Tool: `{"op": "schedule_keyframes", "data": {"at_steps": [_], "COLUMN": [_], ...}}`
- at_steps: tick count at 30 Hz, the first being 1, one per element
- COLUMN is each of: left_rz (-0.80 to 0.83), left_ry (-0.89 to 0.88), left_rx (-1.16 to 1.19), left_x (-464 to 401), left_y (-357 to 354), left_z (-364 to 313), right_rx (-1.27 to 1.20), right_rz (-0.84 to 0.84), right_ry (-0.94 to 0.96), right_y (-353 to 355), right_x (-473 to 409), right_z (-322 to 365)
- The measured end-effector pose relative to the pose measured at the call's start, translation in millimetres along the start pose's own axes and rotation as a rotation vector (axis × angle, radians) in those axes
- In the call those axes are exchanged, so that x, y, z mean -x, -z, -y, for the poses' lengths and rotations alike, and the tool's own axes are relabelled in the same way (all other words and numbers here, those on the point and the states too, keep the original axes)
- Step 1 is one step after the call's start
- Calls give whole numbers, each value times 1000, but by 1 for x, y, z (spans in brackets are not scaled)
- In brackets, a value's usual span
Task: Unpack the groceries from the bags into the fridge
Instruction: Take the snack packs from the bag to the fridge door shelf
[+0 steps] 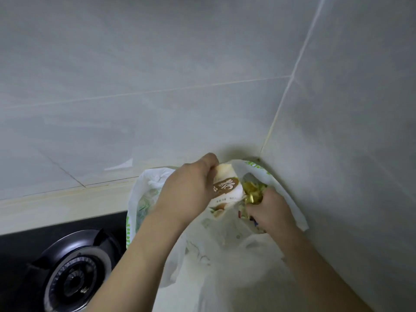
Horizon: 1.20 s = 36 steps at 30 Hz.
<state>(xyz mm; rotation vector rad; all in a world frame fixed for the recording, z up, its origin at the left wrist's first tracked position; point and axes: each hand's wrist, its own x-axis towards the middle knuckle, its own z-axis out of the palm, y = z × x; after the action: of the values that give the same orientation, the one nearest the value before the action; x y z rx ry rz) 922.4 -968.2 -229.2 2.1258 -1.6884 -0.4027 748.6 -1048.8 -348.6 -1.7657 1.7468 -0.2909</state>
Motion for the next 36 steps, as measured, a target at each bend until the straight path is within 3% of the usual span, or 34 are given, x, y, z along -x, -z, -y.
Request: {"op": "schedule_keyframes", "data": {"at_steps": [6, 12, 24, 36], "left_rz": [-287, -523, -639, -783], "left_ry": [-114, -54, 207, 540], "left_rx": [40, 44, -21, -98], "left_x": [28, 84, 185, 271], "left_y": [39, 83, 110, 117], "left_z": [-31, -23, 27, 40], "right_rx": [-116, -323, -478, -414], "right_rz": [-190, -219, 115, 438], "right_ry": [61, 217, 463, 681], "right_y": [62, 88, 53, 14], "right_x": [46, 95, 178, 228], "right_z": [23, 65, 132, 173]}}
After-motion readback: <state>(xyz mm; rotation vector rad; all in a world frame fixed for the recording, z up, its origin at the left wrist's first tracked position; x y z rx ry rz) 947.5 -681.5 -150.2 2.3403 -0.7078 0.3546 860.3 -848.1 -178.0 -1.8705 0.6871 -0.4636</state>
